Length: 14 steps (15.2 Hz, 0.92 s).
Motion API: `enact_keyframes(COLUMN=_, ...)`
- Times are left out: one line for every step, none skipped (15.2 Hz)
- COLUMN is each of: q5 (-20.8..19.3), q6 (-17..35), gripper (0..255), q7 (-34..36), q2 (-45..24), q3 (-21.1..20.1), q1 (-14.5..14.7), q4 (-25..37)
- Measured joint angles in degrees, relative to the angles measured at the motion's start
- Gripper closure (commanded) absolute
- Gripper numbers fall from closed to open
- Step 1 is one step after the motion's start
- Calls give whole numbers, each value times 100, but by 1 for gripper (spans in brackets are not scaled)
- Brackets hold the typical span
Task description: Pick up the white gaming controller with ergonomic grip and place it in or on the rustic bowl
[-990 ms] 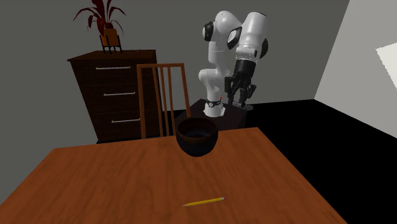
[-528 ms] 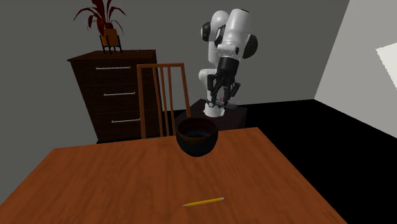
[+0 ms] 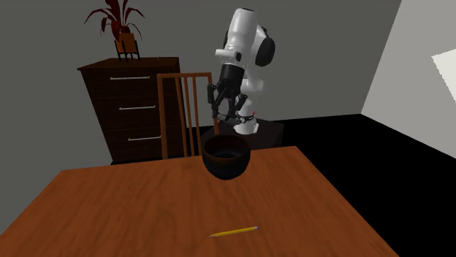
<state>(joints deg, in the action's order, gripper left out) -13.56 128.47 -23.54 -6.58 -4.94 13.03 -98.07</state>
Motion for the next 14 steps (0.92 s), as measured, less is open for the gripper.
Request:
enact_keyframes(q5=11, q6=70, gripper=255, q7=-35, q2=-3, q3=16, q1=-25, q4=-59)
enact_keyframes(q5=4, q6=137, gripper=255, q7=-34, q2=-32, q3=23, q1=-32, q4=-96)
enact_keyframes(q5=2, q6=211, gripper=255, q7=-41, q2=-44, q3=32, q1=-43, q4=-156)
enact_keyframes(q5=-7, q6=274, gripper=255, q7=-31, q2=-56, q3=36, q1=-47, q4=-207)
enact_keyframes(q5=-22, q6=330, gripper=255, q7=-10, q2=-75, q3=36, q1=-44, q4=-246)
enact_keyframes(q5=-36, q6=414, gripper=255, q7=8, q2=-74, q3=40, q1=-46, q4=-332)
enact_keyframes(q5=-51, q6=475, gripper=255, q7=26, q2=-96, q3=43, q1=-46, q4=-372)
enact_keyframes(q5=-62, q6=554, gripper=255, q7=36, q2=-108, q3=49, q1=-52, q4=-439)
enact_keyframes(q5=-78, q6=621, gripper=255, q7=59, q2=-109, q3=52, q1=-51, q4=-508)
enact_keyframes(q5=-88, q6=684, gripper=255, q7=66, q2=-126, q3=57, q1=-56, q4=-552)
enact_keyframes(q5=-102, q6=747, gripper=255, q7=81, q2=-146, q3=62, q1=-58, q4=-596)
enact_keyframes(q5=-126, q6=822, gripper=255, q7=115, q2=-164, q3=64, q1=-53, q4=-657)
enact_keyframes(q5=-147, q6=894, gripper=255, q7=140, q2=-184, q3=67, q1=-51, q4=-711)
enact_keyframes(q5=-170, q6=948, gripper=255, q7=171, q2=-216, q3=69, q1=-45, q4=-737)
